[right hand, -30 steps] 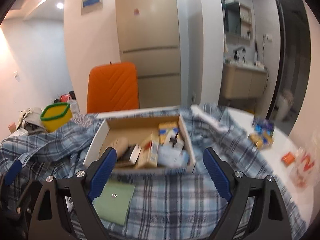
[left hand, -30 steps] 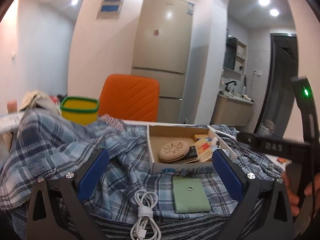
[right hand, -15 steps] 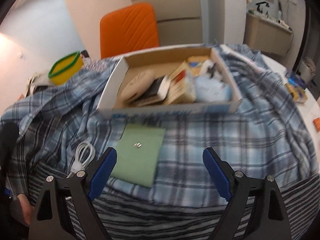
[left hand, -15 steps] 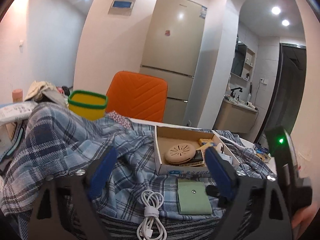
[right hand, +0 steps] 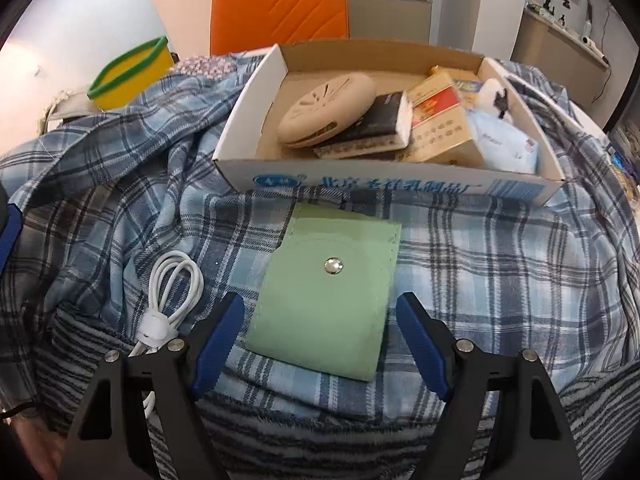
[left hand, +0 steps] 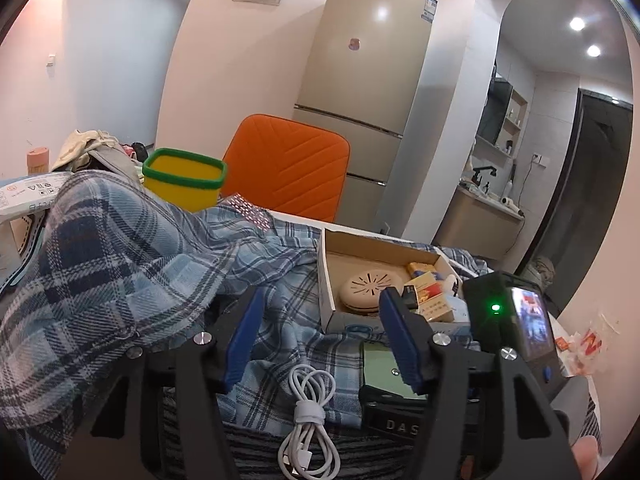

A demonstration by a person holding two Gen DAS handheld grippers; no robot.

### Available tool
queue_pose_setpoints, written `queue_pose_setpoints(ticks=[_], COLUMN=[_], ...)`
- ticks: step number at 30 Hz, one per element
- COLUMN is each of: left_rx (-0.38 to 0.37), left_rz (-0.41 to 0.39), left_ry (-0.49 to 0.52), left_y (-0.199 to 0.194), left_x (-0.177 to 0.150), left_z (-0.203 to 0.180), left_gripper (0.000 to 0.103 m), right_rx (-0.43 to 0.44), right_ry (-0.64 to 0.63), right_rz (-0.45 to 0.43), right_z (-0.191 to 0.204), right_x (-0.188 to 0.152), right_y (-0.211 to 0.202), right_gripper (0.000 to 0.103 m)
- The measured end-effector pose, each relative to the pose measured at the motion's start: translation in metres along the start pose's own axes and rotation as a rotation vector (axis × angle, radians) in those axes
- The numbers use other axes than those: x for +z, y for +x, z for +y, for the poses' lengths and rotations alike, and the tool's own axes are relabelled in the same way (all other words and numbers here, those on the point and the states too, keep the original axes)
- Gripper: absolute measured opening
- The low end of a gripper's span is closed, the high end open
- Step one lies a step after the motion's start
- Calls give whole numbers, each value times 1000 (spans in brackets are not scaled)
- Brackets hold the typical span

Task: Organize soft objects
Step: 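Grasp the green leather pouch with the right tool while the left tool grasps the white cable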

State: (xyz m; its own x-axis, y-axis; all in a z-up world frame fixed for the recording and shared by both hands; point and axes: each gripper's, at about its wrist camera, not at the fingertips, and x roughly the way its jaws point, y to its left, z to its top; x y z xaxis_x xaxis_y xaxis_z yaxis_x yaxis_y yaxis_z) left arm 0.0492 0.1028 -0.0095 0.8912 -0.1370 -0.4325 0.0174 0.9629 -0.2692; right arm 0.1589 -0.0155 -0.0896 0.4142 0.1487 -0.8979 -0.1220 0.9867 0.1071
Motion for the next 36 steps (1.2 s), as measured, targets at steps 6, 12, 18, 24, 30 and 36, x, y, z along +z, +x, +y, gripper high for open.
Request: queue_pose_setpoints(ticks=[6,12,18,24,30,36], left_rx=[55,45,24,37,90,176], left_rz=[-11,-8,82,263,455,531], left_ry=[69,88,89,143,214,224], left_y=[1,0,14,45,71,82], left_x=[-6,-6,-7,-19,-37,-43], left_z=[-12,-13,-10,-16,-23,-19], left_gripper=[59,59,59,56,43,38], right_rx=[-22,-45,-62,-64,-1,-5], right_ry=[-18,-66,-59,-68,-102,-139], right_rz=[18,3,-46,-195,-228,-284], right_z=[4,2,-29,-64,-82,-85], right_x=[1,0,-5,-9,-12,-23], right_y=[9,3,-21,-59,-69,-77], right_gripper=[76,75,75,75,75,75])
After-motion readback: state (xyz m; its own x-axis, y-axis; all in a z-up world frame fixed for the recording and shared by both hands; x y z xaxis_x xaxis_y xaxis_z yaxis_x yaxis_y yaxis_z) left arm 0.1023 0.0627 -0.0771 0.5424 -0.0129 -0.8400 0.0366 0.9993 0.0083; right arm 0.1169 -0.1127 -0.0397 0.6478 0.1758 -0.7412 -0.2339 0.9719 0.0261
